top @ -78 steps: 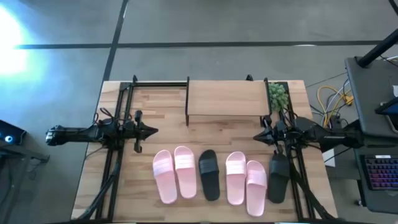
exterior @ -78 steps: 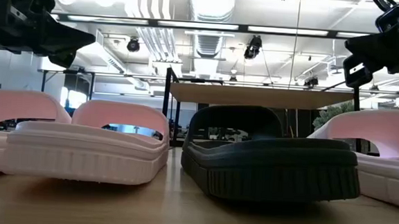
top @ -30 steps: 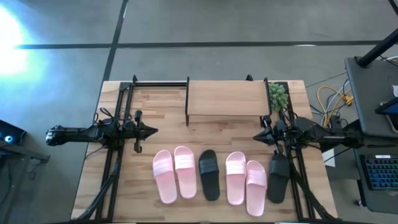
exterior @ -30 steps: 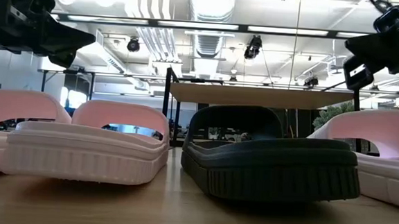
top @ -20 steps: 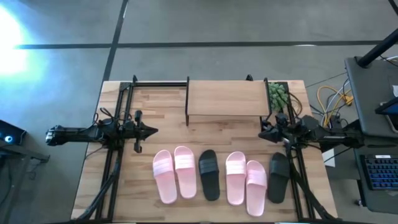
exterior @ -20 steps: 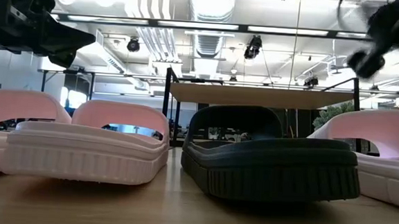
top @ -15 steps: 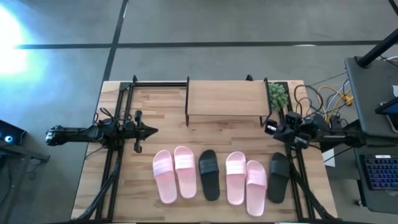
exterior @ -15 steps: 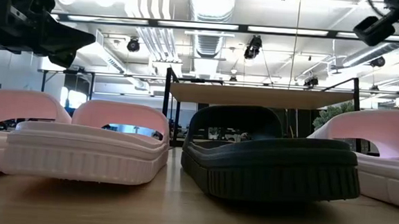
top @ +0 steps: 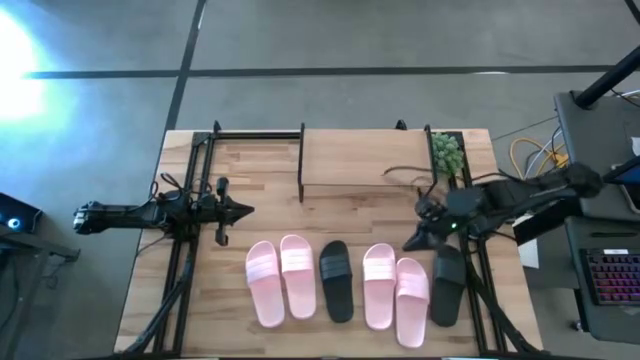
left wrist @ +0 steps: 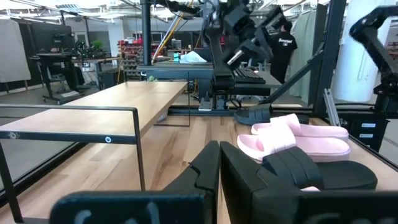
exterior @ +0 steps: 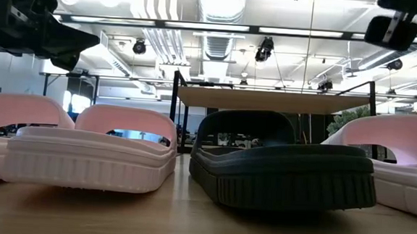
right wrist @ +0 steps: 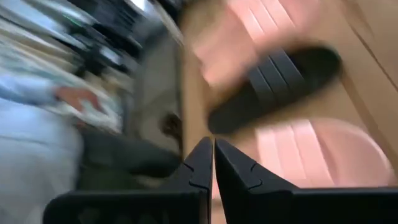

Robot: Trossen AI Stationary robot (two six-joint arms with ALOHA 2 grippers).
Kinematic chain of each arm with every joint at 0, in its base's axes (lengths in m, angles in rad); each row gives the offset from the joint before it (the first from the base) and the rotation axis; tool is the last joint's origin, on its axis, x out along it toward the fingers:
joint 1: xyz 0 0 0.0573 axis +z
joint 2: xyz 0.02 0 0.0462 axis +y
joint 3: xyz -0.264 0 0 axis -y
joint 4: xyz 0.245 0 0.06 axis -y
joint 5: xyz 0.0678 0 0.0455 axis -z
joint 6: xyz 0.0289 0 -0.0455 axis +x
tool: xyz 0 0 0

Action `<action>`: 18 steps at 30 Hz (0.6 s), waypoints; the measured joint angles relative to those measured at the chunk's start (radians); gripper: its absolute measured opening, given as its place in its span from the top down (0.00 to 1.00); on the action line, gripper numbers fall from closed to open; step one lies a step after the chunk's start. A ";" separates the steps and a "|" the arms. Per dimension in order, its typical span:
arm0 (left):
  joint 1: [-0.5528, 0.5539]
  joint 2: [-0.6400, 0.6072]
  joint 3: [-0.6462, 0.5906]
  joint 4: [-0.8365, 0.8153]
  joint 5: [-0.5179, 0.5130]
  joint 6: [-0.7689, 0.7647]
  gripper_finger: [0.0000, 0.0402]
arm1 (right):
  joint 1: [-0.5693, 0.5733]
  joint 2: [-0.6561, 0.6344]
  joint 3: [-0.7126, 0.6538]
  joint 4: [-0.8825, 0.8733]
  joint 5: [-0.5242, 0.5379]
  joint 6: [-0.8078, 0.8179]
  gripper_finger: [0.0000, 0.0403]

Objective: Pick and place slides into the shelf
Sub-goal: Put the black slipper under the shelf

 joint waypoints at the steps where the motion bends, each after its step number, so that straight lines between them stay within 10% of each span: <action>1: 0.000 0.000 0.000 0.000 0.000 0.000 1.00 | 0.023 0.045 0.054 -0.061 0.015 0.008 0.97; 18: 0.000 0.000 0.000 0.000 0.000 0.000 1.00 | 0.483 0.517 0.549 -0.924 0.162 0.372 0.97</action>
